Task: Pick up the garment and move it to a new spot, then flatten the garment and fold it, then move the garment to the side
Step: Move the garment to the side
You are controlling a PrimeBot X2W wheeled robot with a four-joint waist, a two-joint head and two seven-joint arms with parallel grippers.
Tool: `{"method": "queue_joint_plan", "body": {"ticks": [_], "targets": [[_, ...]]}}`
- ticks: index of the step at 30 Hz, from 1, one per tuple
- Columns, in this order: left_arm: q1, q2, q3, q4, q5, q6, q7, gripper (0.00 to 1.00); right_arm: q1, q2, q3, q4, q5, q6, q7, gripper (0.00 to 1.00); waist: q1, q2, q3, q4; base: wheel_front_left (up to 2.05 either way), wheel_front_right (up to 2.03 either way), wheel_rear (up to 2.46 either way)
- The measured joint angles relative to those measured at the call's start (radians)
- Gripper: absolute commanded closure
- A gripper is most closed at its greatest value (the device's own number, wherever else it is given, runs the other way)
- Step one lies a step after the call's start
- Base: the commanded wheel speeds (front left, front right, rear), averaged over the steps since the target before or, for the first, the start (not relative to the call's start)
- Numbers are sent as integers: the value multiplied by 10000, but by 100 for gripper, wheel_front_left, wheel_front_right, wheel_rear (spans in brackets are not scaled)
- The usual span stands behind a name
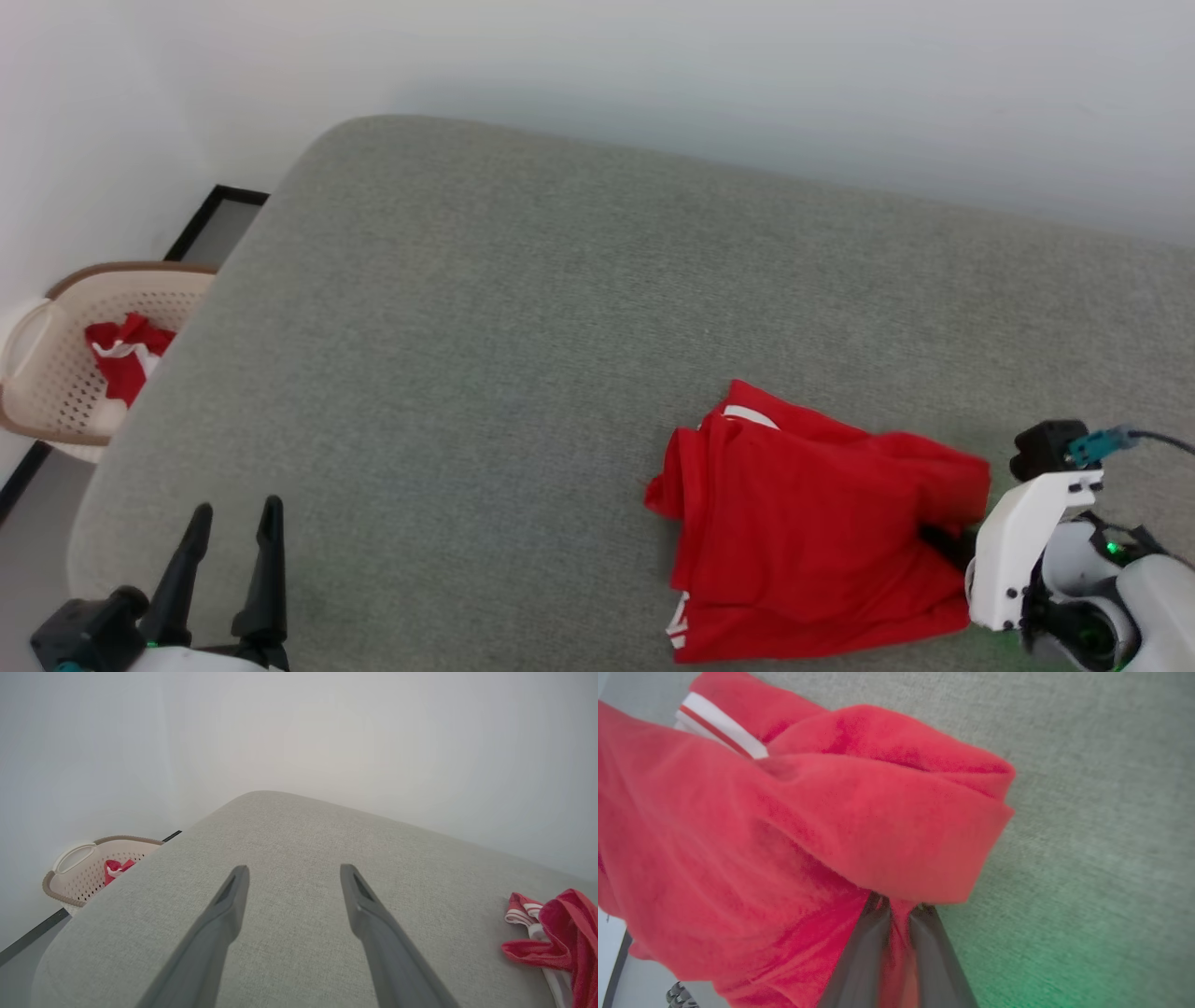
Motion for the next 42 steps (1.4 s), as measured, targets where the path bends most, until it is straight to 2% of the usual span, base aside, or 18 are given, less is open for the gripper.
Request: {"method": "queue_joint_plan", "body": {"ticks": [14, 22, 26, 35, 42], "targets": [[-966, 140, -761, -280, 186, 0, 0, 0, -782, -1749, -240, -878, -449, -13, 272, 100, 0, 0, 394, -1065, 0, 0, 0], [-2053, 451, -1534, -197, 71, 0, 0, 0, -1555, -2888, -581, -1095, -909, -13, 326, 100, 0, 0, 896, -1844, 0, 0, 0], [-2525, 575, -1845, -184, 6, 0, -2, 0, -1955, -3262, -775, -1103, -1235, -13, 276, 100, 1, 0, 1172, -2260, 0, 0, 0], [-3526, 918, -2556, -155, -90, 0, 0, 0, -2805, -4190, -842, -865, -2057, -13, -512, 100, 0, 0, 1937, -3106, 0, 0, 0], [-4154, 1103, -3024, -140, -180, 0, 0, 0, -3382, -4859, -805, -144, -2824, -13, -1404, 100, 0, 0, 2627, -3563, 0, 0, 0]]}}
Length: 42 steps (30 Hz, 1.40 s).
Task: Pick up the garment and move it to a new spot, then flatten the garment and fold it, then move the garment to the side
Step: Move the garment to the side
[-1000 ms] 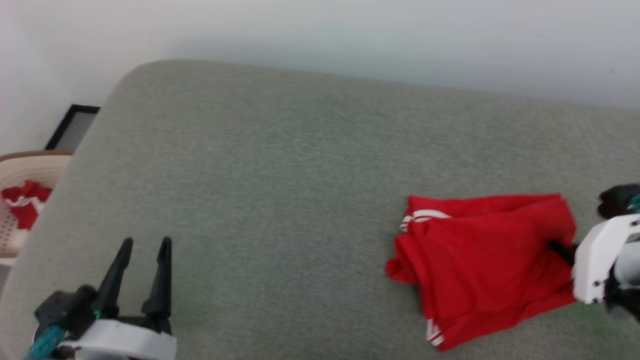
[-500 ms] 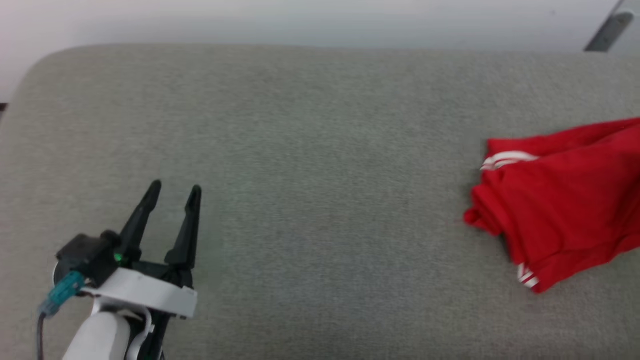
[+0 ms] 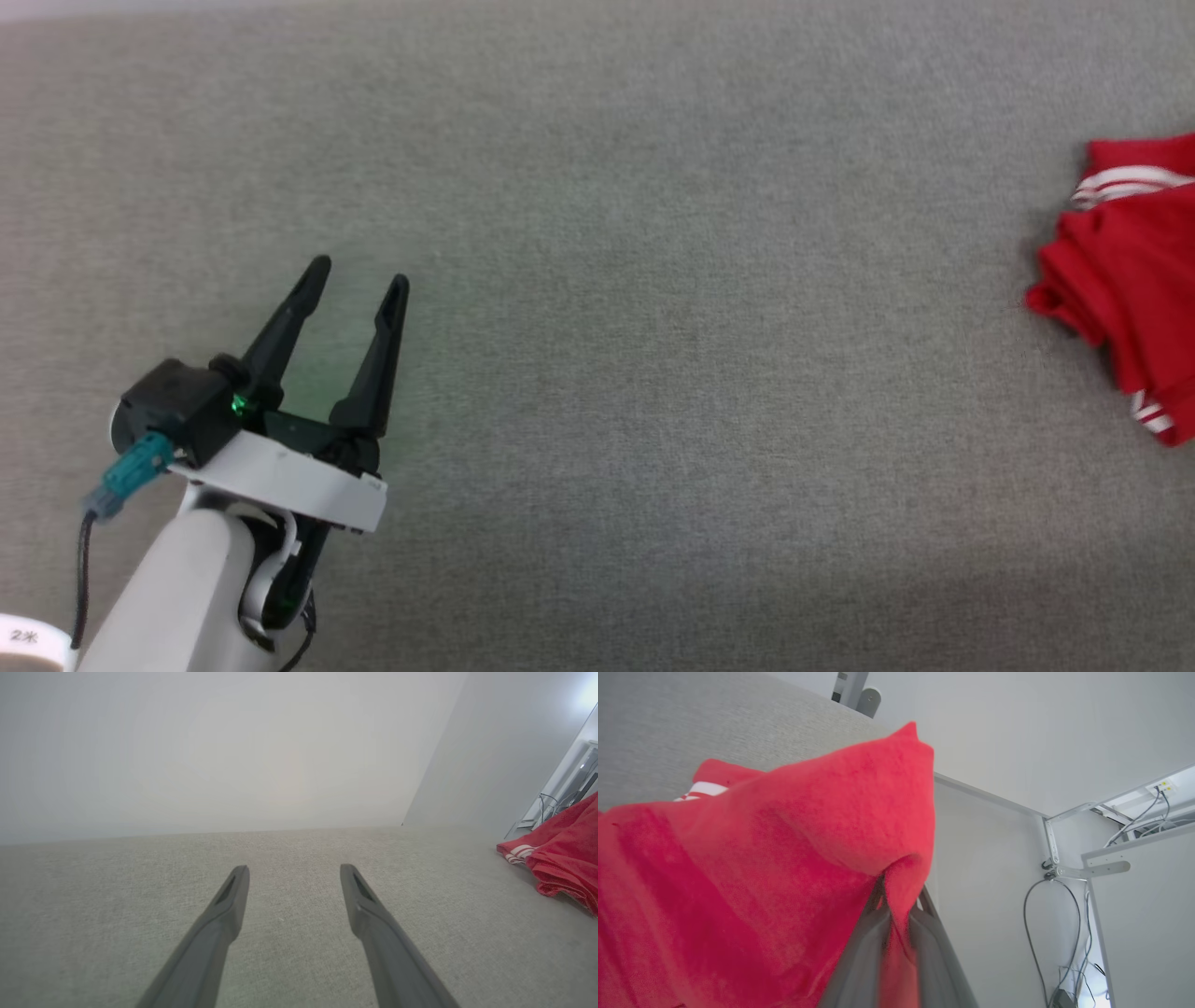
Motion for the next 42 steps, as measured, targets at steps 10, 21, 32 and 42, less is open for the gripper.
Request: {"method": "queue_joint_plan", "body": {"ticks": [10, 21, 32, 42], "targets": [[-489, 192, -318, -58, -29, 0, 0, 0, -622, -119, -579, 1304, -1791, 0, -1160, 100, 0, 0, 831, -323, 0, 0, 0], [-789, 391, -545, -59, -174, 0, 0, 0, -775, 947, -1678, 3014, -2909, 0, -1651, 100, 0, 0, 1340, -185, 0, 0, 0], [-741, 382, -370, 56, -209, 0, 0, 0, -1174, 1776, -3103, 3870, -3910, 0, -2025, 28, 0, 0, 1211, -125, 0, 0, 0], [-56, 205, 88, 102, -224, 0, 0, 0, -1230, 2272, -3526, 3467, -4190, 0, -2351, 0, 0, 0, 405, -98, 0, 0, 0]]}}
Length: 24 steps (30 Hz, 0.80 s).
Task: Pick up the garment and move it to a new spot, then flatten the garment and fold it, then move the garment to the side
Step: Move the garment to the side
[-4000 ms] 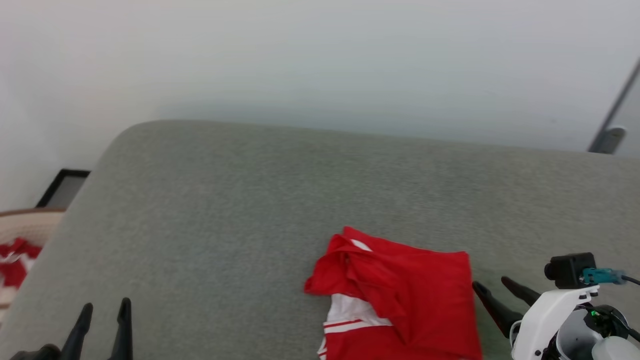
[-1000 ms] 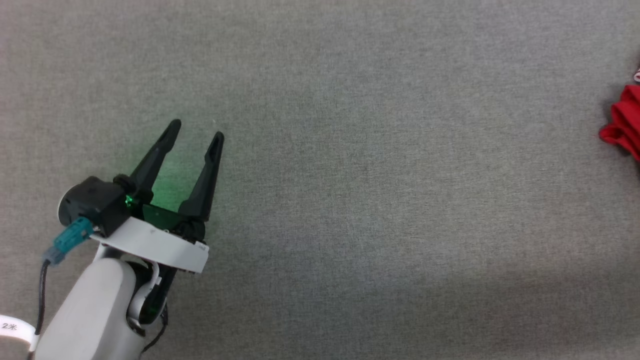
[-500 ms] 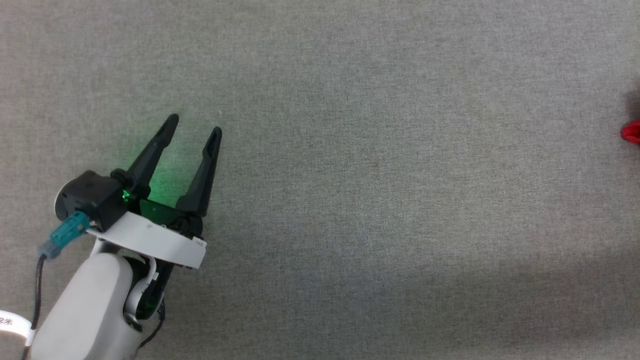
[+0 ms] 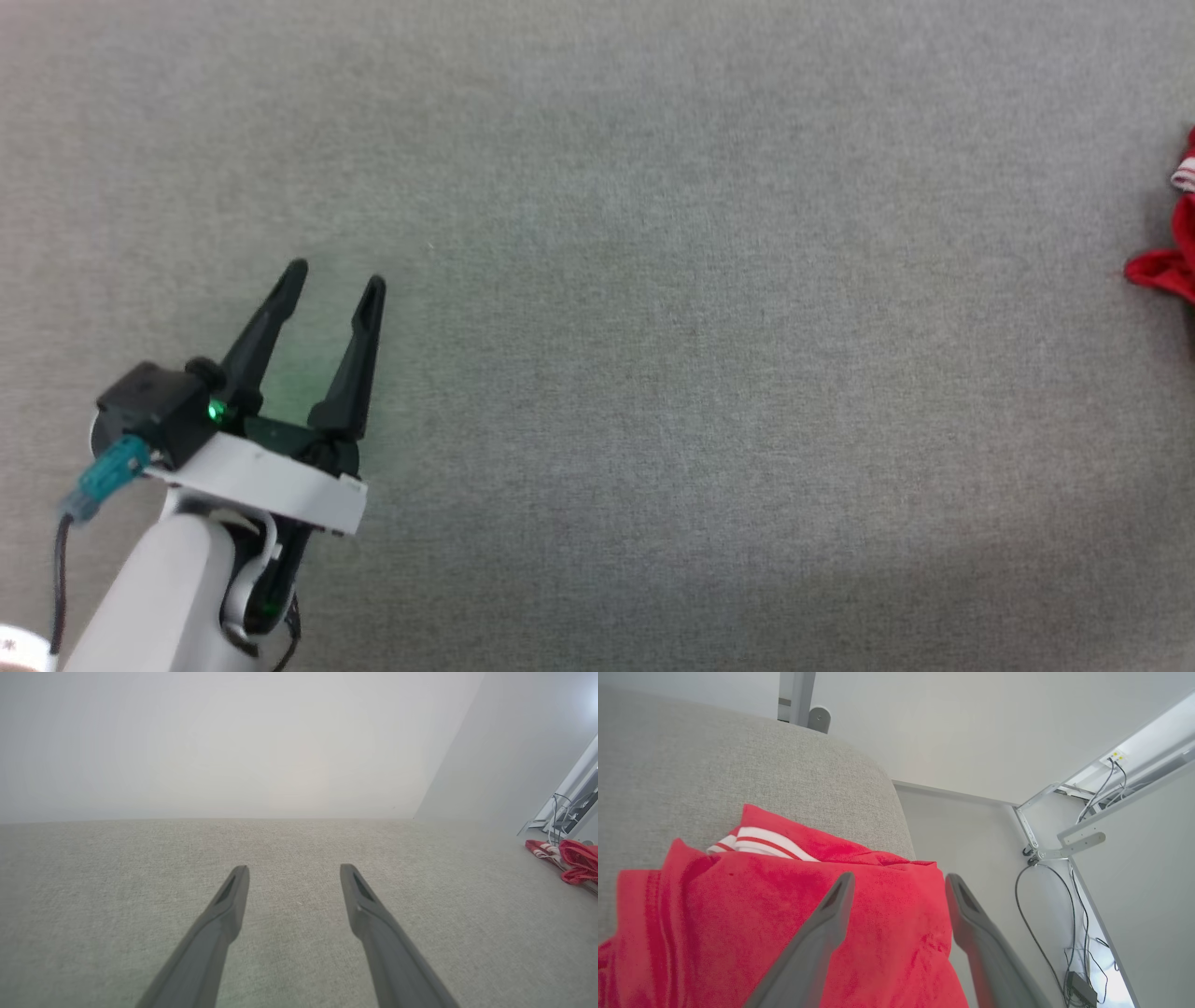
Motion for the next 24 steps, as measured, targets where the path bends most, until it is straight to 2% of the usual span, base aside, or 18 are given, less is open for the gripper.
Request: {"method": "queue_joint_plan", "body": {"ticks": [9, 18, 24], "targets": [[870, -82, 629, 194, 63, 0, 0, 0, 970, 769, 27, -941, 529, 0, -1287, 0, 0, 0, -958, 347, 0, 0, 0], [2085, -169, 1540, 430, 313, 0, 0, 0, 2573, 1942, 454, -2109, 846, 0, -2754, 0, 0, 0, -2028, 848, 0, 0, 0], [3050, -274, 2259, 518, 531, 0, 0, 0, 3589, 2328, 828, -2821, 1139, 0, -3298, 0, 0, -1, -2762, 1108, 0, 0, 0]]}}
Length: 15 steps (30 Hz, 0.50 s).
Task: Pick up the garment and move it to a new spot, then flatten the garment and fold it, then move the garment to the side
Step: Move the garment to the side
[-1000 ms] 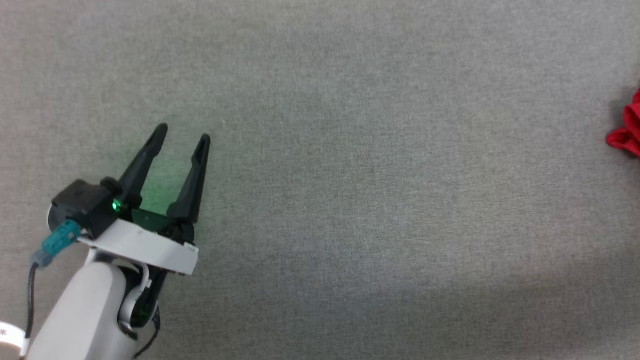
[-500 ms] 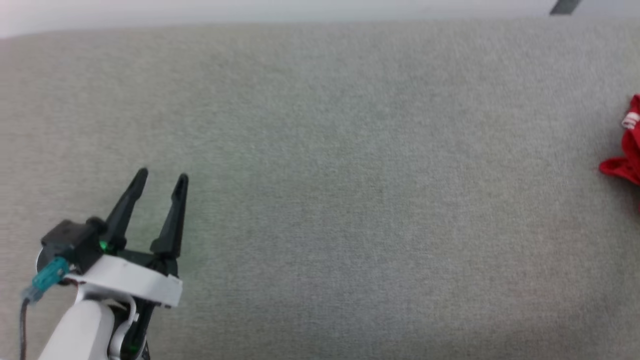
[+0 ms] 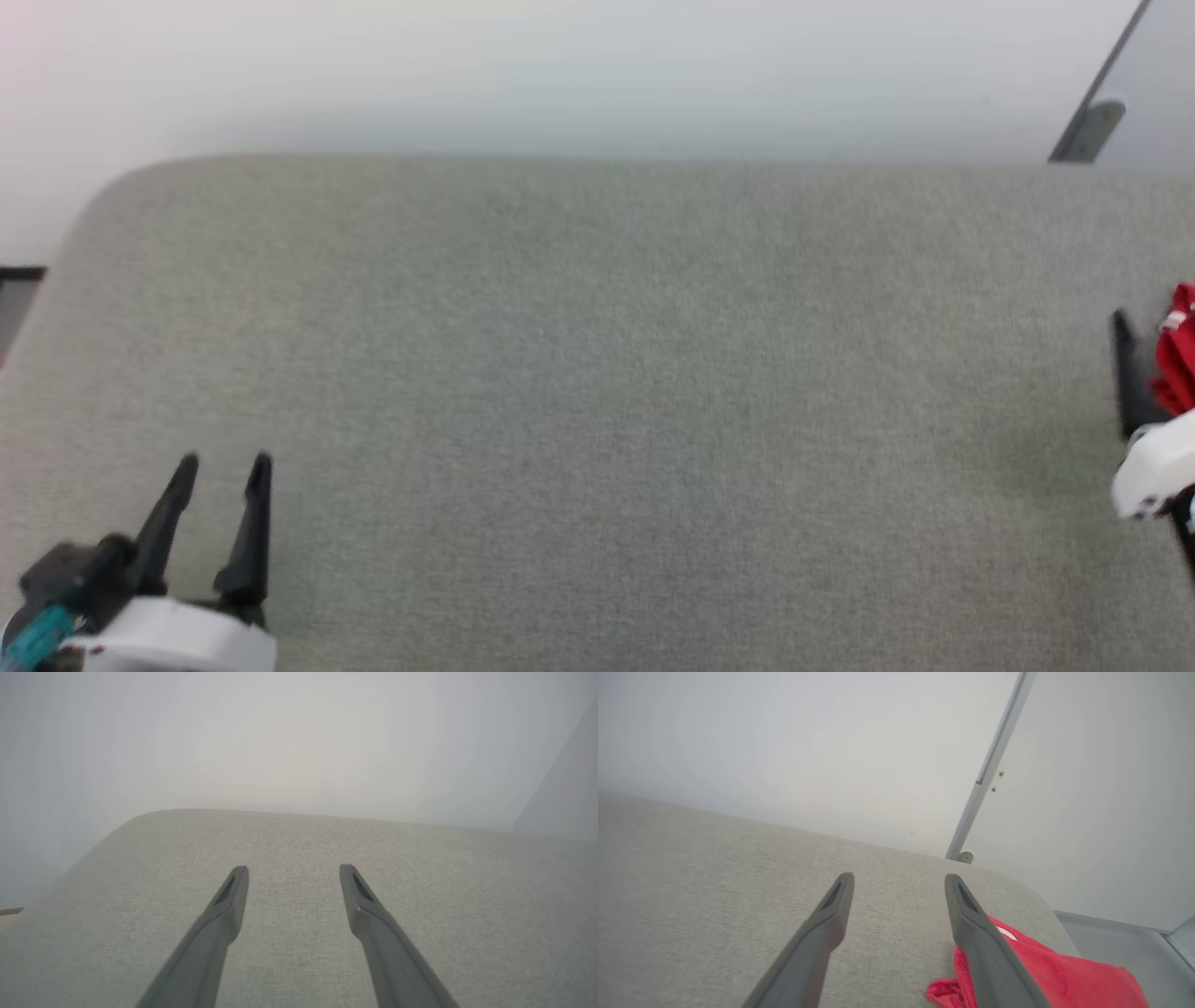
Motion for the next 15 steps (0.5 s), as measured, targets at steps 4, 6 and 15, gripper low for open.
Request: {"method": "queue_joint_plan", "body": {"ticks": [4, 6, 15], "targets": [[545, -17, 326, -10, 81, 0, 0, 0, 723, 360, 12, -477, -8, 0, -190, 0, 1, 0, -457, 143, 0, 0, 0], [818, -50, 523, -4, 113, -2, 0, 0, 1069, 527, -58, -706, -107, 0, -276, 0, 0, 0, -666, 208, 0, 0, 0], [1797, -100, 750, -217, 119, -2, 0, 0, 2673, 1444, -518, -1655, -564, 0, -533, 0, 0, 0, -1320, 365, 0, 0, 0]]}}
